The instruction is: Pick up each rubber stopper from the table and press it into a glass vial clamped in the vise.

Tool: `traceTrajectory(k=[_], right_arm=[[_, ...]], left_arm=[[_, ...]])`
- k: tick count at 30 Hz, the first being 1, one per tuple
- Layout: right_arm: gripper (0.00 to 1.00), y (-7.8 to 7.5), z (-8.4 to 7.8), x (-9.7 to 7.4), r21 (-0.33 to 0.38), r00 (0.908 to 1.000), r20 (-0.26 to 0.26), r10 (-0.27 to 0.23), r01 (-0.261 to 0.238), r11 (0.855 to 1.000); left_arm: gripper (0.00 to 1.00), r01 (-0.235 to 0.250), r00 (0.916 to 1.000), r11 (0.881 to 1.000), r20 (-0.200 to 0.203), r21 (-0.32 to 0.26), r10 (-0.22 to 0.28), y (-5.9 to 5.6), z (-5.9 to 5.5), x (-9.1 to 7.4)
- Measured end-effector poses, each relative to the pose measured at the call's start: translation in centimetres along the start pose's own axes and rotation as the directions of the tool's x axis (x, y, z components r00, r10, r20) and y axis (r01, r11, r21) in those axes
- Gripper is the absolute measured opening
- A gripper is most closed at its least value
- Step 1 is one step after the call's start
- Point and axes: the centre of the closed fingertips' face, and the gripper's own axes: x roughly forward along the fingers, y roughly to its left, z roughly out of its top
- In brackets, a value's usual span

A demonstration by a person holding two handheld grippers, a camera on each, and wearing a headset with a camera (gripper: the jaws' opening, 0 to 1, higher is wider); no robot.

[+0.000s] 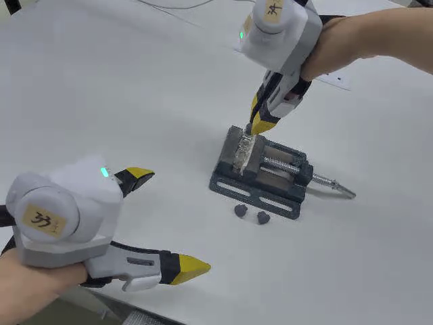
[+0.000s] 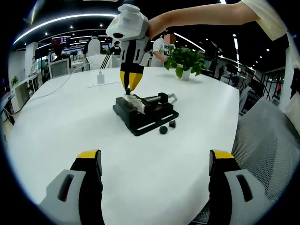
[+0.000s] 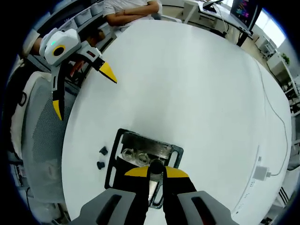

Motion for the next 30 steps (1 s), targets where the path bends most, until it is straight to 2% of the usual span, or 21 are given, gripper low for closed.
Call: traceTrajectory(k=[7, 9, 10, 12, 16, 21, 30], right_arm=[[0.04, -0.67, 0.13, 0.19, 0.113, 0.9998, 0.016, -0.014, 0.012, 0.994], [0.04, -0.71, 0.1, 0.25, 0.181, 0.9997, 0.016, -0.016, 0.013, 0.983], [0.04, -0.78, 0.1, 0.27, 0.185, 0.9998, 0.016, -0.016, 0.013, 0.983], [0.04, -0.79, 0.09, 0.32, 0.238, 0.9996, 0.025, -0.012, 0.006, 0.971], [0.05, -0.84, 0.05, 0.32, 0.225, 0.9992, 0.034, -0.019, 0.01, 0.974], [0.06, -0.74, 0.06, 0.24, 0.159, 0.9994, 0.028, -0.018, 0.014, 0.987], [0.07, -0.74, -0.08, 0.18, 0.094, 0.9995, 0.027, -0.014, 0.011, 0.995]], left_arm=[[0.95, 0.0, 1.0, 1.0, 0.008, -0.003, 0.0, 0.08, 0.24, 0.1], [0.95, 0.002, 0.9999, 1.0, 0.01, -0.003, -0.002, 0.02, 0.28, 0.16], [0.95, 0.003, 0.9999, 1.0, 0.01, -0.003, -0.003, -0.01, 0.3, 0.18], [0.94, 0.004, 0.9999, 1.0, 0.012, -0.004, -0.004, -0.1, 0.36, 0.22], [0.94, 0.003, 0.9999, 1.0, 0.015, -0.004, -0.003, -0.17, 0.43, 0.21], [0.94, 0.003, 0.9999, 1.0, 0.014, -0.005, -0.003, -0.18, 0.37, 0.05], [0.94, -0.003, 0.9999, 1.0, 0.013, -0.008, 0.003, 0.06, 0.34, -0.18]])
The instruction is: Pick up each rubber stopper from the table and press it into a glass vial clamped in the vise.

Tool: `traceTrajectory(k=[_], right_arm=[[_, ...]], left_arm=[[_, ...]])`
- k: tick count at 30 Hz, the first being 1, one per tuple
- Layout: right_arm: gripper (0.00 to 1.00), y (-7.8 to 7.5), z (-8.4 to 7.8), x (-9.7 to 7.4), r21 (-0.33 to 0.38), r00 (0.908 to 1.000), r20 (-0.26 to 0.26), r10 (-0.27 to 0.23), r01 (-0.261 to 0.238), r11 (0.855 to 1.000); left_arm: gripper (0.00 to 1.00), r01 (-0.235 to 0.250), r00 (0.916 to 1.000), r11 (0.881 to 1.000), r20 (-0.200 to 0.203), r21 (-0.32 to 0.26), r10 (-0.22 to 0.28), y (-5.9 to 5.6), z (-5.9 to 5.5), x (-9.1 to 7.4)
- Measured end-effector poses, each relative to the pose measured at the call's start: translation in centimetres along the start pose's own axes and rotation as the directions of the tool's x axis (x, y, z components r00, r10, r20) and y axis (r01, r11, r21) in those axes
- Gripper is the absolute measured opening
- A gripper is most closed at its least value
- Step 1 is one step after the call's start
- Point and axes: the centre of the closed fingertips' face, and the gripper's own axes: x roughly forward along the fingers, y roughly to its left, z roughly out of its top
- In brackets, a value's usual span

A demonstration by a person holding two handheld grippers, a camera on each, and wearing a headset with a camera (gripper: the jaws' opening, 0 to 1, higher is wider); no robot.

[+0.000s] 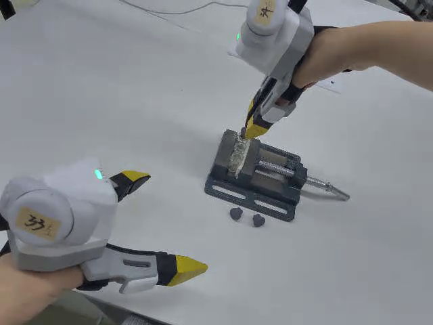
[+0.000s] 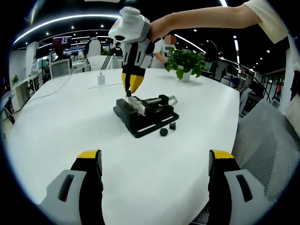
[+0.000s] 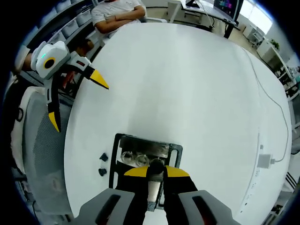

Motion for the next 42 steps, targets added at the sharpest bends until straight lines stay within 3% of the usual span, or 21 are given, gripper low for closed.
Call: traceTrajectory(k=[3, 6, 14, 19, 39, 42], right_arm=[[0.08, -0.1, -0.1, 0.0, -0.041, 1.0, 0.003, 0.005, -0.005, 0.999], [0.18, -0.1, -0.6, 0.1, -0.07, 0.9999, -0.015, -0.003, 0.002, 0.998], [0.07, 0.1, 0.1, -1.2, -0.056, 0.999, 0.042, 0.013, -0.01, 0.998], [0.01, 0.5, 0.3, -1.3, -0.075, 0.999, 0.04, 0.019, -0.016, 0.997], [0.0, 0.7, 0.5, -0.4, -0.071, 0.9994, 0.033, 0.014, -0.012, 0.997], [0.0, 0.6, 0.4, -0.4, -0.03, 0.9987, 0.044, 0.025, -0.023, 0.999]], left_arm=[[0.94, -0.001, 1.0, 1.0, 0.001, 0.0, 0.001, 0.1, 0.1, 0.0], [0.94, 0.001, 1.0, 1.0, -0.001, 0.001, -0.001, 0.1, 0.2, 0.1], [0.93, 0.01, 0.9999, 1.0, -0.006, 0.002, -0.01, 0.0, 0.1, 0.4], [0.93, 0.014, 0.9999, 1.0, -0.009, 0.0, -0.014, -0.1, 0.0, 0.5], [0.92, 0.024, 0.9996, 0.999, -0.013, -0.035, -0.025, -0.4, -0.8, 0.8], [0.92, 0.028, 0.9996, 0.999, -0.01, -0.038, -0.028, -0.4, -0.7, 1.0]])
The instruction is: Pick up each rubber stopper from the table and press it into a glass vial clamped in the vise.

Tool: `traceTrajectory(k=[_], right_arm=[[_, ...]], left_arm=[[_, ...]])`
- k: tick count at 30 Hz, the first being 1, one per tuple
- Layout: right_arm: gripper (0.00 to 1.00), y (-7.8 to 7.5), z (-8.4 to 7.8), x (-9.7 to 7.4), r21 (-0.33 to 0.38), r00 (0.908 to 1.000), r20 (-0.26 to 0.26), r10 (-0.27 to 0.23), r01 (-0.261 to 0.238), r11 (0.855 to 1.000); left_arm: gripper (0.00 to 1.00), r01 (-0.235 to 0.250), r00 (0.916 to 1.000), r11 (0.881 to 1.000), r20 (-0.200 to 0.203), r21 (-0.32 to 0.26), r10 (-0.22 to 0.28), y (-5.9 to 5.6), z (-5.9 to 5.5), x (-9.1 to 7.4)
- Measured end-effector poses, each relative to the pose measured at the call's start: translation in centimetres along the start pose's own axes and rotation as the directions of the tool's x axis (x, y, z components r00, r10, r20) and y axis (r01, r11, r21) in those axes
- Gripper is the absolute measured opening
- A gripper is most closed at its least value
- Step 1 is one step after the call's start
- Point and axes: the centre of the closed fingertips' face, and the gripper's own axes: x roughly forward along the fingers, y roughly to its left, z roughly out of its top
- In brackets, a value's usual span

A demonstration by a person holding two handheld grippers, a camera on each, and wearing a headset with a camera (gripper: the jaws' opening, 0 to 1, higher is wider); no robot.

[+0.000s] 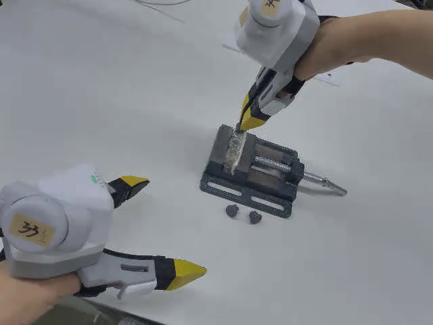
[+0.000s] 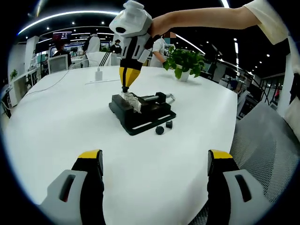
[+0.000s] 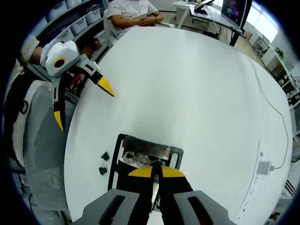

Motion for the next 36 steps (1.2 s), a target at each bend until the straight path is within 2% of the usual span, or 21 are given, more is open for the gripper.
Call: traceTrajectory(k=[10, 13, 16, 19, 22, 30, 36], right_arm=[[0.0, -0.37, 0.05, 0.22, -0.004, 0.9999, -0.011, -0.002, 0.002, 1.0], [0.0, -0.3, -0.09, 0.24, 0.016, 0.9994, -0.035, 0.004, -0.003, 1.0], [0.0, -0.34, -0.05, 0.34, -0.005, 0.9978, -0.066, 0.01, -0.011, 1.0], [0.0, -0.62, -0.02, 0.45, 0.003, 0.9977, -0.067, 0.01, -0.01, 1.0], [0.0, -0.19, -0.04, 0.29, 0.014, 0.9978, -0.066, 0.004, -0.003, 1.0], [0.0, -0.27, -0.17, 0.41, 0.011, 0.9933, -0.115, 0.015, -0.014, 1.0], [0.0, -0.56, -0.33, 0.49, 0.013, 0.9923, -0.123, 0.013, -0.011, 1.0]], left_arm=[[0.91, -0.001, 0.9999, 1.0, 0.011, -0.017, 0.001, 0.61, 0.42, 0.56], [0.91, 0.001, 0.9999, 1.0, 0.011, -0.019, 0.0, 0.63, 0.44, 0.64], [0.91, 0.002, 0.9999, 1.0, 0.01, -0.021, -0.002, 0.6, 0.42, 0.71], [0.91, 0.003, 0.9999, 1.0, 0.012, -0.026, -0.003, 0.55, 0.4, 0.75], [0.91, 0.004, 1.0, 1.0, 0.008, -0.028, -0.004, 0.52, 0.29, 0.84], [0.9, 0.008, 0.9999, 1.0, 0.01, -0.025, -0.008, 0.49, 0.64, 1.03], [0.9, 0.006, 0.9999, 1.0, 0.011, -0.025, -0.006, 0.48, 0.74, 0.86]])
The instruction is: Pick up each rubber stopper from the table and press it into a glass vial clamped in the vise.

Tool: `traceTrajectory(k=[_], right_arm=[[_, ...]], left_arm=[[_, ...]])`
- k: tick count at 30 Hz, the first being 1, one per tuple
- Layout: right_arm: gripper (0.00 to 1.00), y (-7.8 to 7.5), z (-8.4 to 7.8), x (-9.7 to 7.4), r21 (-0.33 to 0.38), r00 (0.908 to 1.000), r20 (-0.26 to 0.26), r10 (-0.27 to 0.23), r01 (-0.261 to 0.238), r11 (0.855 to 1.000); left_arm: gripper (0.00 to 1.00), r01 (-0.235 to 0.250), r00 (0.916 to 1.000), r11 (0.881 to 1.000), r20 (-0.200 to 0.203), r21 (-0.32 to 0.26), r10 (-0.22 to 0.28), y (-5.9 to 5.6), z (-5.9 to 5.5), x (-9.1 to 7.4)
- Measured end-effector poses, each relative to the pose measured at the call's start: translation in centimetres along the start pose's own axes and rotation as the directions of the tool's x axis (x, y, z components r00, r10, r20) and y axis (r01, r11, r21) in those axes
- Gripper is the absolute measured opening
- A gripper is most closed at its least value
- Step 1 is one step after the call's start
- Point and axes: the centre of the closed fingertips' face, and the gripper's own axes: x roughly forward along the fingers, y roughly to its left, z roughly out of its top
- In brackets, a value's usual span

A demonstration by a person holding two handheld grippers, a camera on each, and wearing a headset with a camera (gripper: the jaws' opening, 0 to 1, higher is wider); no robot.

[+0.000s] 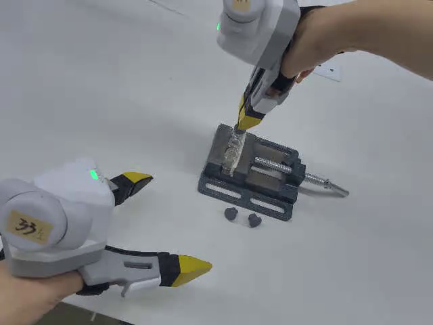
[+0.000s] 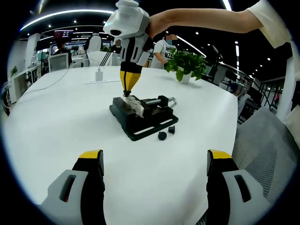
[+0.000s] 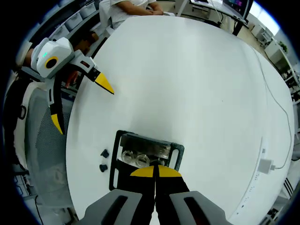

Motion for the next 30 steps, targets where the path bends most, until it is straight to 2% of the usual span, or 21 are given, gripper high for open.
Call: traceTrajectory(k=[3, 4, 6, 9, 10, 11, 15, 17, 20, 21, 23, 28, 30], right_arm=[[0.0, -0.5, 0.0, 0.2, 0.008, 1.0, 0.003, -0.002, 0.002, 1.0], [0.0, -0.5, 0.0, 0.2, 0.03, 1.0, 0.009, -0.005, 0.005, 1.0], [0.0, -0.6, 0.1, 0.3, 0.018, 0.9998, 0.015, -0.014, 0.014, 1.0], [0.0, -0.5, 0.0, 0.2, 0.045, 0.9995, 0.021, -0.021, 0.02, 0.999], [0.0, -0.7, 0.1, 0.3, 0.04, 0.9997, 0.012, -0.022, 0.022, 0.999], [0.0, -0.7, 0.1, 0.3, 0.066, 0.9996, -0.004, -0.027, 0.027, 0.997], [0.0, -0.7, 0.1, 0.4, 0.016, 0.9973, -0.051, -0.054, 0.054, 0.998], [0.0, -0.2, 0.3, 0.4, 0.026, 0.997, -0.052, -0.057, 0.059, 0.998], [0.0, -0.3, 0.1, 0.2, 0.055, 0.9977, -0.027, -0.062, 0.063, 0.997], [0.0, -0.2, 0.1, 0.2, 0.091, 0.9982, -0.011, -0.06, 0.06, 0.994], [0.0, -0.1, 0.2, 0.1, 0.069, 0.9983, 0.0, -0.058, 0.058, 0.996], [0.0, -0.2, 0.3, 0.2, 0.079, 0.9976, 0.01, -0.068, 0.067, 0.995], [0.0, -0.4, 0.3, 0.2, 0.116, 0.9967, 0.033, -0.074, 0.07, 0.991]], left_arm=[[0.9, 0.0, 1.0, 1.0, -0.006, 0.004, 0.0, 0.0, -0.1, -0.1], [0.9, -0.001, 1.0, 1.0, -0.005, 0.005, 0.001, 0.0, -0.1, -0.2], [0.9, -0.002, 1.0, 1.0, -0.004, 0.007, 0.002, 0.0, 0.0, -0.3], [0.9, -0.004, 1.0, 1.0, -0.001, 0.008, 0.004, 0.1, 0.1, -0.3], [0.9, -0.003, 1.0, 1.0, 0.002, 0.006, 0.003, 0.1, 0.2, -0.3], [0.9, -0.002, 1.0, 1.0, 0.005, 0.003, 0.002, 0.1, 0.3, -0.3], [0.9, -0.002, 0.9999, 1.0, 0.016, 0.016, 0.001, 0.0, 1.0, -0.3], [0.9, -0.003, 0.9998, 1.0, 0.022, 0.019, 0.003, 0.0, 1.3, -0.4], [0.89, -0.006, 0.9995, 1.0, 0.032, 0.022, 0.006, 0.1, 1.6, -0.6], [0.89, -0.007, 0.9994, 1.0, 0.034, 0.024, 0.006, 0.1, 1.7, -0.7], [0.89, -0.011, 0.9993, 1.0, 0.036, 0.028, 0.01, 0.1, 1.8, -0.9], [0.89, -0.019, 0.999, 0.999, 0.04, 0.028, 0.018, 0.4, 2.0, -1.3], [0.89, -0.022, 0.999, 0.999, 0.039, 0.033, 0.021, 0.5, 2.2, -1.4]])
